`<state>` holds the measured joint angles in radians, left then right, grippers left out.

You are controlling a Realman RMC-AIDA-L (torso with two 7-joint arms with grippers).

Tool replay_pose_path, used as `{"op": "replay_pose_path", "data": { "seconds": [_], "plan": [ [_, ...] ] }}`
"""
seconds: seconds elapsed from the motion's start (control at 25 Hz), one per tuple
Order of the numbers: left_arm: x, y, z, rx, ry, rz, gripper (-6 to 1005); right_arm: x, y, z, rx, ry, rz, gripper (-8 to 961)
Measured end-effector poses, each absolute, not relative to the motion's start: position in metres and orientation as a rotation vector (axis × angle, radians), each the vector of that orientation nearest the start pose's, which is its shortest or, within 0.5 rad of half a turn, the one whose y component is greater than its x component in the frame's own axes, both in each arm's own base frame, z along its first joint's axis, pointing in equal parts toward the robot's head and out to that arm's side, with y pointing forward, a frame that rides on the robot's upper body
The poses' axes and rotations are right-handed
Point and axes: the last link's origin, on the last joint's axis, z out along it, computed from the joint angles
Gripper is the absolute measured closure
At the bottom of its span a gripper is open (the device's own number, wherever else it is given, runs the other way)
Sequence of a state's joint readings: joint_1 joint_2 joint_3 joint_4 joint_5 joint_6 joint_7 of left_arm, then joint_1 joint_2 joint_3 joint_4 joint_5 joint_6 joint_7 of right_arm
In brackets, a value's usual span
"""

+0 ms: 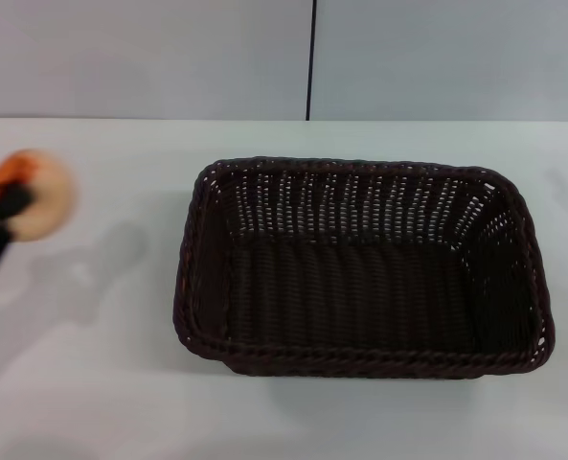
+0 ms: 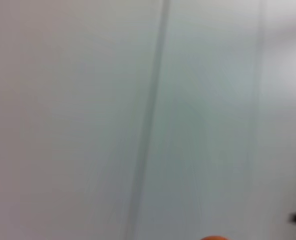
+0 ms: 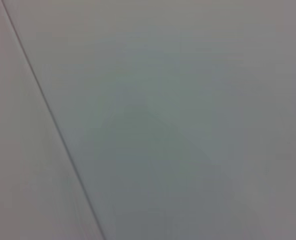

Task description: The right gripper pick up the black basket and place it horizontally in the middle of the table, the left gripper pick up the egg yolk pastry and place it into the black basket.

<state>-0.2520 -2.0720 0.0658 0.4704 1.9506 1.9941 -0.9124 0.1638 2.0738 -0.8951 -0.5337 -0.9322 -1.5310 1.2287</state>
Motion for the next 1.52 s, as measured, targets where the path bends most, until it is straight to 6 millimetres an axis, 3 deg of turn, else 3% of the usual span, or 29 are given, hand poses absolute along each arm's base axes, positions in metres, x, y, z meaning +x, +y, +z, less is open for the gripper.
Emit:
{"op": "replay_pose_path", "data": {
  "seconds": [0.32, 0.48, 0.72, 0.88, 1.16, 1.52],
  "plan": [
    [-0.274, 0.252, -0.001, -2.31, -0.357, -1.378, 869, 0.333, 0.264, 0.072, -1.692, 0.787, 1.371, 221],
    [-0.257, 0.262, -0.024, -2.338, -0.348, -1.391, 861, 0.336, 0.259, 0.074, -1.676, 0.786, 1.378, 221],
    [-0.255, 0.263, -0.039, -2.349, -0.382, -1.353, 657, 0.339, 0.256, 0.073, -1.665, 0.794, 1.374, 221],
    [-0.263, 0.261, -0.035, -2.303, -0.394, -1.332, 463, 0.343, 0.253, 0.075, -1.649, 0.775, 1.349, 221],
    [-0.311, 0.246, 0.002, -1.925, -0.416, -1.181, 213, 0.356, 0.246, 0.074, -1.54, 0.745, 1.295, 220],
    [-0.359, 0.219, 0.022, -1.641, -0.535, -0.992, 181, 0.368, 0.237, 0.056, -1.305, 0.647, 1.16, 220]
  ]
}}
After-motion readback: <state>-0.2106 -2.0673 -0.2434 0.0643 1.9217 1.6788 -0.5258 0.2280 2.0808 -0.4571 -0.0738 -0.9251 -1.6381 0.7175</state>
